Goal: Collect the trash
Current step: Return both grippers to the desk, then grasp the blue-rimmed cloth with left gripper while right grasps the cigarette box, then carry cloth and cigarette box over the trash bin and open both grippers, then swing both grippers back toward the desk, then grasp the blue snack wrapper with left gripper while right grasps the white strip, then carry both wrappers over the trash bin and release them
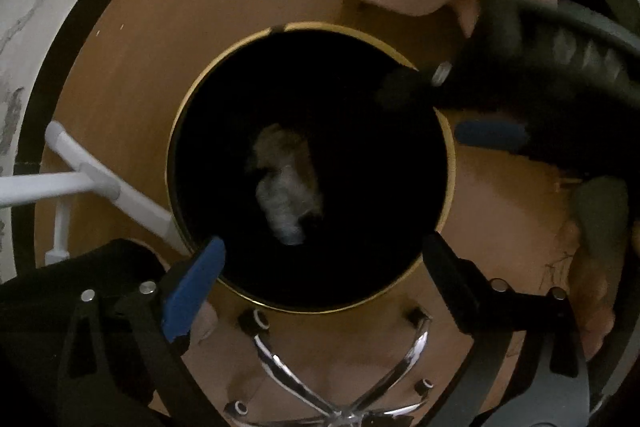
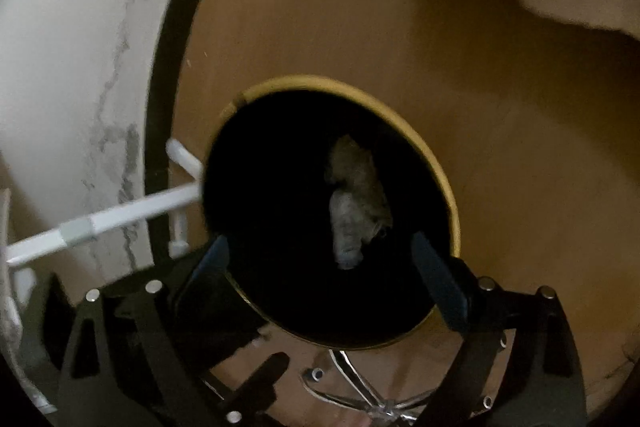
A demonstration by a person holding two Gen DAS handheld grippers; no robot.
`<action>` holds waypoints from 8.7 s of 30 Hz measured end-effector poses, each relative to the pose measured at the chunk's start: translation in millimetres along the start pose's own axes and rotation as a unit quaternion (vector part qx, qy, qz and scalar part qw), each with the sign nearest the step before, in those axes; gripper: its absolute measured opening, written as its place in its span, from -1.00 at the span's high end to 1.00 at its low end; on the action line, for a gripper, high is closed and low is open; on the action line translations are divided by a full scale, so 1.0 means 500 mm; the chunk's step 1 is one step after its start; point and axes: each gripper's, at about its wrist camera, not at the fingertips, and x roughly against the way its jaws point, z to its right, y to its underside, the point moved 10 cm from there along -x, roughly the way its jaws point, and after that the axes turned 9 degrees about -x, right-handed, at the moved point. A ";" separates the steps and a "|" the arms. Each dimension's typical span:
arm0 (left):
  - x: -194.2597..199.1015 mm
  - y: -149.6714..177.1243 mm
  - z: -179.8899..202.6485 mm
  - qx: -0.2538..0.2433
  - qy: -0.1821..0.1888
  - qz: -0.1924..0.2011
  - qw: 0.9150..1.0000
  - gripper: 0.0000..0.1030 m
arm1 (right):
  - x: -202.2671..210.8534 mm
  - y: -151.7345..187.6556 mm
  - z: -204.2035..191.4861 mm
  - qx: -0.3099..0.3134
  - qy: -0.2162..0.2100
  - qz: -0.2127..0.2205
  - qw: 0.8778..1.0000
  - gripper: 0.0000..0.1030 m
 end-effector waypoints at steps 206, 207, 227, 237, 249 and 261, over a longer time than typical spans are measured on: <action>1.038 0.776 -0.789 0.151 -0.270 0.248 0.918 0.00 | 0.163 0.835 -1.044 0.648 -0.019 0.115 0.752 0.59; 1.051 0.782 -0.786 0.157 -0.271 0.258 0.914 0.01 | 0.170 0.834 -1.047 0.646 -0.023 0.118 0.754 0.59; 1.175 0.769 -0.681 0.192 -0.267 0.340 0.881 0.04 | 0.298 0.745 -1.034 0.597 -0.075 0.158 0.783 0.59; 1.142 0.377 -0.302 0.001 -0.141 0.400 0.906 0.03 | 0.591 0.413 -0.759 0.425 -0.106 0.220 0.872 0.59; 0.771 0.022 0.100 -0.083 0.015 0.316 0.945 0.03 | 0.366 0.150 -0.247 0.219 -0.031 0.072 0.973 0.59; 0.303 -0.007 0.061 -0.069 -0.036 0.116 0.990 0.04 | 0.094 0.124 -0.038 0.108 -0.012 -0.037 0.993 0.58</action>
